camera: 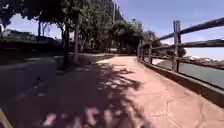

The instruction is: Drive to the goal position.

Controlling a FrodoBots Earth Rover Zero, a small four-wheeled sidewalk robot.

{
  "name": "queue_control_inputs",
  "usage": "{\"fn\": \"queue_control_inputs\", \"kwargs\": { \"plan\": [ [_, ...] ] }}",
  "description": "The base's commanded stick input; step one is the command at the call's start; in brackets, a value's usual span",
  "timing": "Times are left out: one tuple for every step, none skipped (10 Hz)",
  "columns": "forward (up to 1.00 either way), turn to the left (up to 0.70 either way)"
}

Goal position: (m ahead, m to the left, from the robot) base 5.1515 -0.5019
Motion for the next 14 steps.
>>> {"fn": "queue_control_inputs", "kwargs": {
  "plan": [
    [1.0, 0.0],
    [1.0, 0.0],
    [1.0, 0.0],
    [1.0, 0.0],
    [1.0, 0.0],
    [1.0, 0.0],
    [1.0, 0.0],
    [1.0, 0.0],
    [1.0, 0.0],
    [1.0, 0.0],
    [1.0, 0.0],
    [1.0, 0.0],
    [1.0, 0.0],
    [1.0, 0.0]
  ]
}}
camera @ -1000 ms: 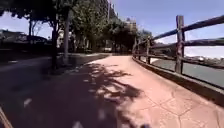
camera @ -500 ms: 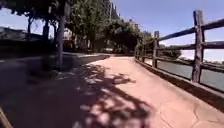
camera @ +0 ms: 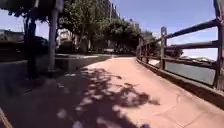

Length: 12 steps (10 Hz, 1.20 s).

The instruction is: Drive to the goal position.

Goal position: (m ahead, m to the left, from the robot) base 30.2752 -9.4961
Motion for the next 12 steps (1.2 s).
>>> {"fn": "queue_control_inputs", "kwargs": {
  "plan": [
    [1.0, 0.0],
    [1.0, 0.0],
    [1.0, 0.0],
    [1.0, 0.0],
    [1.0, -0.07],
    [1.0, -0.19],
    [1.0, -0.4],
    [1.0, -0.4],
    [1.0, -0.22],
    [1.0, -0.04],
    [1.0, 0.0],
    [1.0, 0.0]
  ]
}}
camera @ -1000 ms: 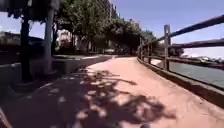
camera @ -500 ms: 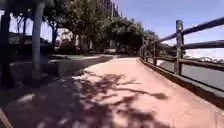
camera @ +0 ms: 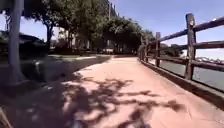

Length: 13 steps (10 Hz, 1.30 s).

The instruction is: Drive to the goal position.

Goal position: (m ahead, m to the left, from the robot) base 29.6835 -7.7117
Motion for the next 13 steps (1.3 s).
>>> {"fn": "queue_control_inputs", "kwargs": {
  "plan": [
    [1.0, 0.0],
    [1.0, 0.0],
    [1.0, 0.0],
    [1.0, 0.0],
    [1.0, 0.0],
    [1.0, 0.0],
    [1.0, 0.0],
    [1.0, 0.0],
    [1.0, 0.0],
    [1.0, -0.4],
    [1.0, -0.4],
    [1.0, -0.4],
    [1.0, -0.39]
  ]
}}
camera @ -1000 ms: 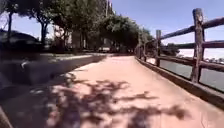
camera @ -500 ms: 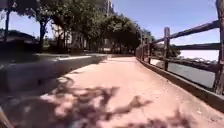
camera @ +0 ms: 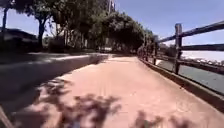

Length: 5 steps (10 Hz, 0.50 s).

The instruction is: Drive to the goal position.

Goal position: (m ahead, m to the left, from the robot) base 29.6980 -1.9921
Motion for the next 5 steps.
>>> {"fn": "queue_control_inputs", "kwargs": {
  "plan": [
    [1.0, -0.14],
    [1.0, 0.0],
    [1.0, 0.0],
    [1.0, 0.0],
    [1.0, 0.0]
  ]
}}
